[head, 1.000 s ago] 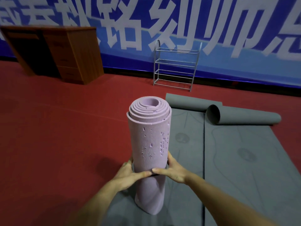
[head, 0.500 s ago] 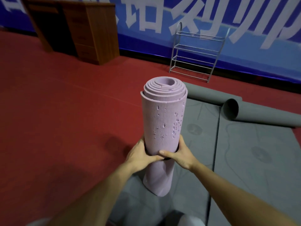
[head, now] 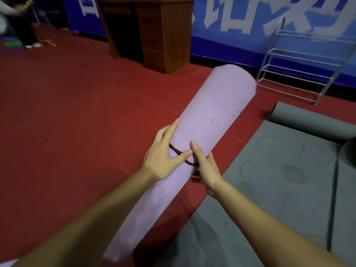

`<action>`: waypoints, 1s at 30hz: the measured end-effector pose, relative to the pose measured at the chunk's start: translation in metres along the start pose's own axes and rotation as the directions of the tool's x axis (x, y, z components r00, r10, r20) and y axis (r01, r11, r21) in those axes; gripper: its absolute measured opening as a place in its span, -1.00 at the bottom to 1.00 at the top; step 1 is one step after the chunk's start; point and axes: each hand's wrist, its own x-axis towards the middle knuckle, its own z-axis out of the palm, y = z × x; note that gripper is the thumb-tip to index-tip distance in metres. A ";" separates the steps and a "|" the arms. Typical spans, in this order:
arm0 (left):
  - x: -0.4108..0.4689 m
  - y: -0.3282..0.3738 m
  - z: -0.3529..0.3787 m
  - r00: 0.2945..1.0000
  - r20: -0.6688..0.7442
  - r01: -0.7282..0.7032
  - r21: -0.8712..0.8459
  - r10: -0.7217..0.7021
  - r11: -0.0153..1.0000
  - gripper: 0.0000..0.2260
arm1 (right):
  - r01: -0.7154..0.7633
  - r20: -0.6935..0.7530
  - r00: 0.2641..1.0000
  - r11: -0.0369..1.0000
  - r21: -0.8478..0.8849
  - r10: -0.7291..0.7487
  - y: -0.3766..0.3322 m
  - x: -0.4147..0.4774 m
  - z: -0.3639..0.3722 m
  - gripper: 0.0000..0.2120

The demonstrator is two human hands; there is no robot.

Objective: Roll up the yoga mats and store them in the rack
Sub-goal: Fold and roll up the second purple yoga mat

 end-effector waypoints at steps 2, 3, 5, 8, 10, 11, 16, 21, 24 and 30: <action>-0.011 -0.051 -0.006 0.996 -0.015 0.089 0.047 -0.088 0.995 -0.15 | -0.161 0.064 0.985 0.987 -0.001 0.160 0.035 0.015 0.039 -0.30; -0.018 -0.081 -0.008 0.990 -0.009 0.144 0.069 -0.144 0.987 -0.18 | -0.244 0.084 0.966 0.970 -0.011 0.244 0.056 0.020 0.059 -0.28; -0.043 -0.144 -0.011 0.961 0.023 0.272 0.071 -0.274 0.960 -0.27 | -0.372 0.121 0.920 0.928 -0.032 0.373 0.106 0.026 0.094 -0.29; -0.096 -0.234 -0.017 0.916 0.062 0.397 0.011 -0.397 0.918 -0.30 | -0.505 0.138 0.850 0.861 -0.066 0.509 0.180 0.019 0.140 -0.46; -0.137 -0.281 -0.018 0.860 0.069 0.507 -0.006 -0.505 0.862 -0.27 | -0.543 0.152 0.819 0.833 -0.108 0.553 0.231 0.011 0.171 -0.54; -0.157 -0.299 -0.017 0.819 0.062 0.572 -0.001 -0.571 0.820 -0.25 | -0.550 0.156 0.811 0.826 -0.124 0.564 0.253 0.006 0.184 -0.54; -0.217 -0.334 -0.004 0.718 -0.068 0.692 0.169 -0.693 0.701 -0.28 | -0.338 0.233 0.845 0.818 -0.465 0.482 0.323 -0.010 0.223 -0.19; -0.232 -0.317 -0.002 0.704 -0.186 0.702 0.327 -0.685 0.632 -0.35 | -0.315 0.347 0.784 0.812 -0.491 0.514 0.310 -0.012 0.214 -0.25; -0.230 -0.294 -0.002 0.806 -0.135 0.573 0.418 -0.576 0.705 -0.39 | -0.247 0.358 0.812 0.827 -0.506 0.461 0.297 -0.012 0.179 -0.43; -0.224 -0.217 0.007 0.929 0.061 0.322 0.347 -0.364 0.881 -0.37 | -0.238 0.199 0.886 0.780 -0.579 0.418 0.248 -0.033 0.084 -0.59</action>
